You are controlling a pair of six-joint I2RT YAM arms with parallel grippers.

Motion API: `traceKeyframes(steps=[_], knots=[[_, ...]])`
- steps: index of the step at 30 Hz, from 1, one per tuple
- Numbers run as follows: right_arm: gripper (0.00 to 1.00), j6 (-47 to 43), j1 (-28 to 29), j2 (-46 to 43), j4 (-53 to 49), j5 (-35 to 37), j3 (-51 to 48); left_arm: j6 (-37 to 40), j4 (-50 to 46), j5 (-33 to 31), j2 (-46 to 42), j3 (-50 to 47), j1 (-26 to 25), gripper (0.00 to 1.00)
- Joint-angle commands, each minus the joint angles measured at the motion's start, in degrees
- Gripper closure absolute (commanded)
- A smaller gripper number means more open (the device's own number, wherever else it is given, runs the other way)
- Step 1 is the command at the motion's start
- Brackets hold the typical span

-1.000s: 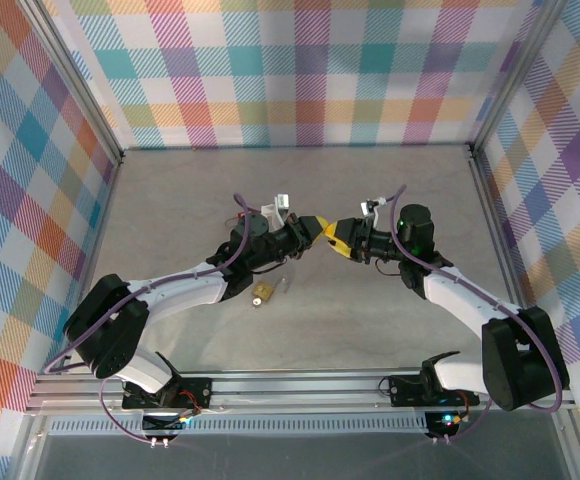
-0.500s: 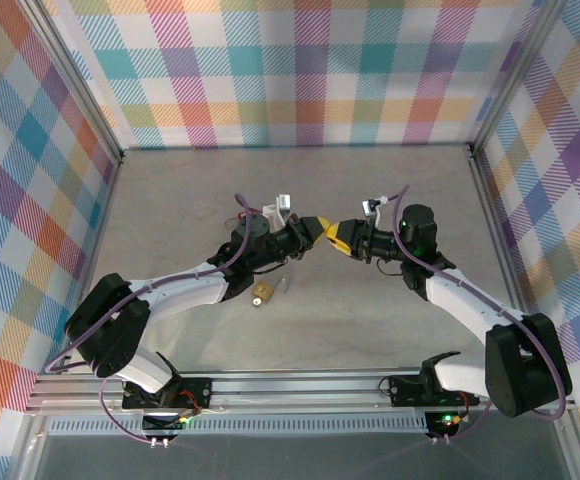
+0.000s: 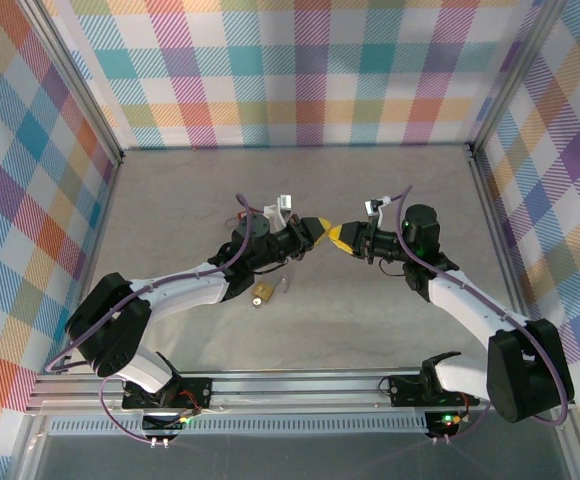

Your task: Unlock with the key

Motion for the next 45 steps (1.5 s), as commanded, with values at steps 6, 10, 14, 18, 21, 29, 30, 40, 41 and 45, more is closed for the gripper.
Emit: traceKeyframes(steps=[6,10,14,18,21,29,30,40,41,45], knots=[[1.00,-2.79,-0.25,-1.75,-1.09,-0.63,1.58,1.73,-0.25,1.19,0.78,0.18,-0.69,1.00],[1.00,-4.77,-0.19,-2.60,-3.63,-0.71,2.09,4.42,-6.29,-0.21,-0.58,0.86,-0.31,0.67],[1.00,-11.29,-0.22,-4.31,-14.79,0.35,4.76,11.69,-22.91,-3.18,-5.74,4.28,3.22,0.26],[1.00,-16.83,-0.23,-6.12,-24.87,1.18,6.97,28.70,-52.73,-11.45,-9.97,16.71,7.03,0.03],[1.00,-19.65,-0.24,-6.97,-30.05,1.61,8.07,40.46,-71.48,-18.92,-9.12,27.08,9.87,0.00],[1.00,-24.31,-0.27,-5.38,-37.11,1.08,11.61,62.87,-92.99,-23.84,2.18,43.60,16.89,0.00],[1.00,-24.63,-0.27,-4.99,-37.35,0.92,12.05,65.49,-94.94,-24.39,4.23,45.36,16.99,0.00],[1.00,-28.83,-0.26,-3.01,-42.00,-0.15,14.98,79.24,-102.95,-30.22,25.81,59.51,18.83,0.02],[1.00,-29.61,-0.28,-3.02,-43.17,-0.07,15.44,80.56,-103.47,-30.56,27.86,60.73,18.93,0.02],[1.00,-31.77,-0.29,-3.31,-46.15,0.36,16.11,86.45,-103.20,-30.78,34.31,63.80,19.50,0.02]])
